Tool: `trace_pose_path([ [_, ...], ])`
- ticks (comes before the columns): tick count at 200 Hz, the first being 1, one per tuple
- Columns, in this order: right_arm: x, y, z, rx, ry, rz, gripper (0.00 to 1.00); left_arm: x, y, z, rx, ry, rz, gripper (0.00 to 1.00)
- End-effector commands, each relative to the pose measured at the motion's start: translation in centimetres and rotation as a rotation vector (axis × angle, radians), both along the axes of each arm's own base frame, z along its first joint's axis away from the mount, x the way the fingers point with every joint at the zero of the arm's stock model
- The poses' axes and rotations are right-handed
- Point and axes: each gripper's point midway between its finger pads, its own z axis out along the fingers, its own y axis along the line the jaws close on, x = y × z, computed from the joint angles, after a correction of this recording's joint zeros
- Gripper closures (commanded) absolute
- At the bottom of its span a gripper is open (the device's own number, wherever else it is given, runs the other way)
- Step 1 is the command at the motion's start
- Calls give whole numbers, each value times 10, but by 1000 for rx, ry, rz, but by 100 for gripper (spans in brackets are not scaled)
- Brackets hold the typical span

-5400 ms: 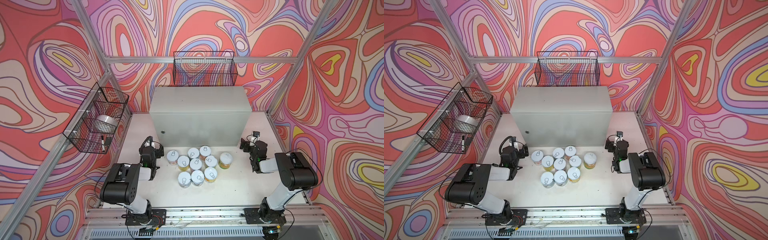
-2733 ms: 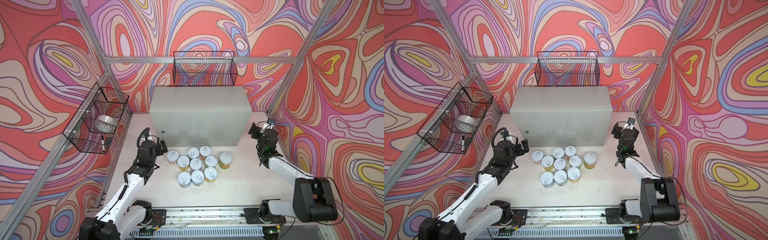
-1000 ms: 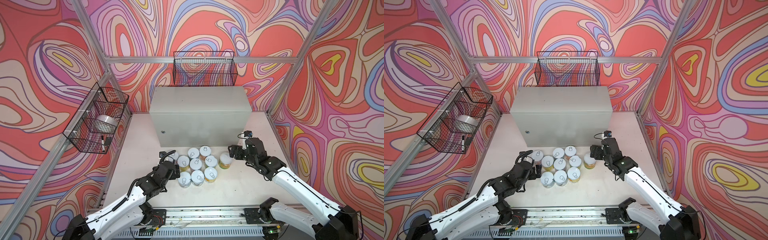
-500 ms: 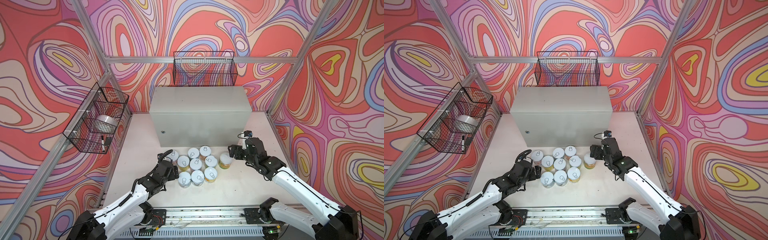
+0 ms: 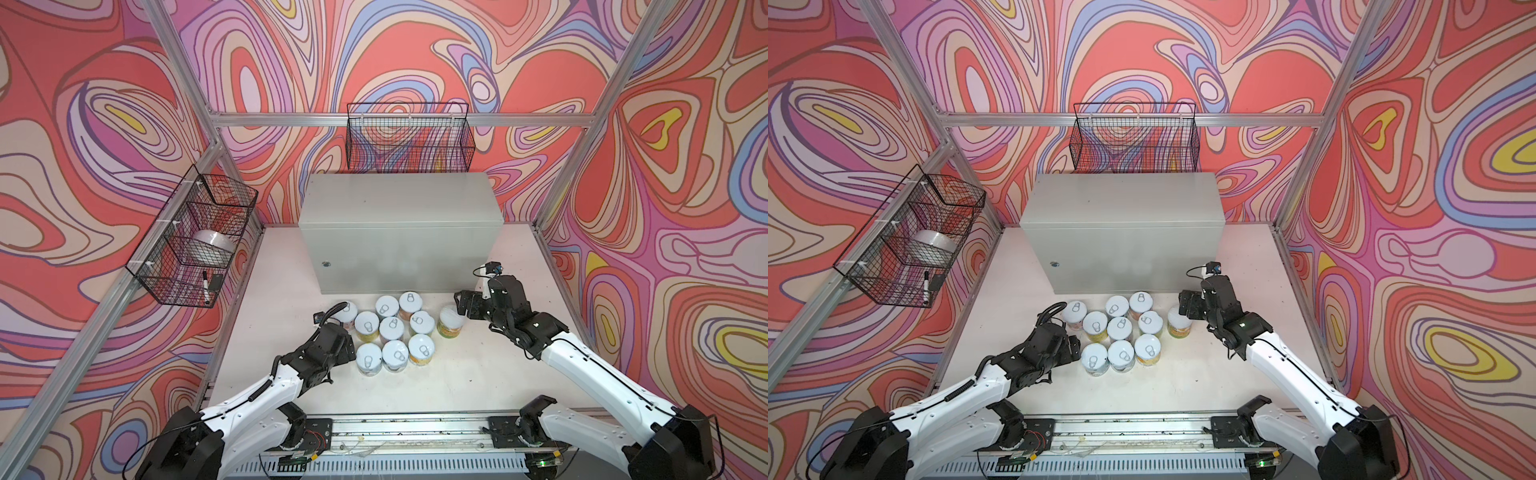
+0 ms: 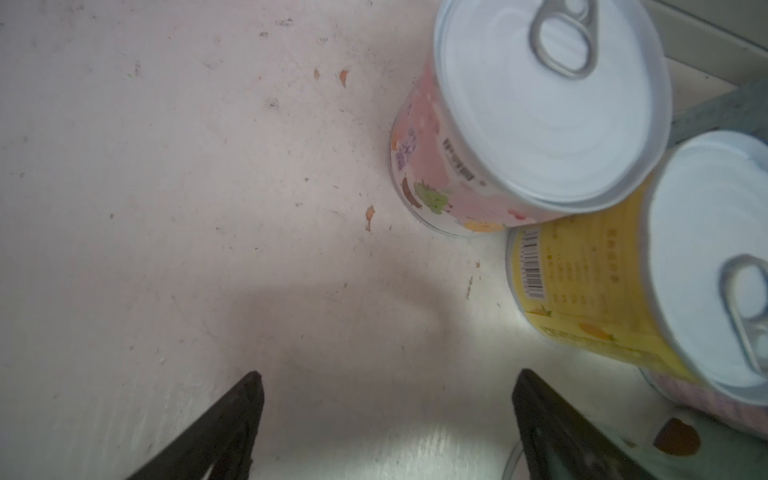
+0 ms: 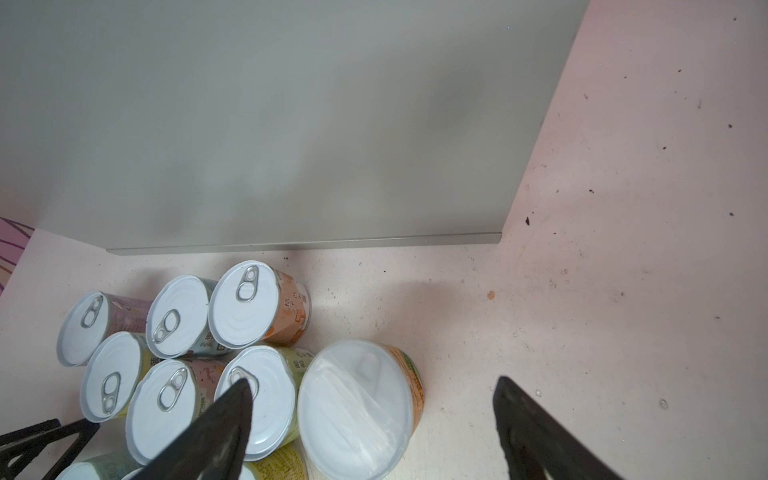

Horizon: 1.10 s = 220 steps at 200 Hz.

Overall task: Place and organize the canned foods onto the counter
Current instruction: 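Lower the left gripper around the pink-labelled can and close it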

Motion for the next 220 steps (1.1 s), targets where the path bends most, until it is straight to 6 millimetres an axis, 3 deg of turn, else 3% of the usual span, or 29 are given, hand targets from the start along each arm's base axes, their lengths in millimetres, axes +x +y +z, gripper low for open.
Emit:
trace_pose_path([
  [1,2,4,-7,6,4,11,7,5,4,-4,0,-2,43,6],
  [98,7,4,-6,-6,-15,10,6,61,-15,12,-1,-159,21,2],
  [220,14,6,-8,-15,-25,7,5,107,-19,6,97,-217,65,1],
])
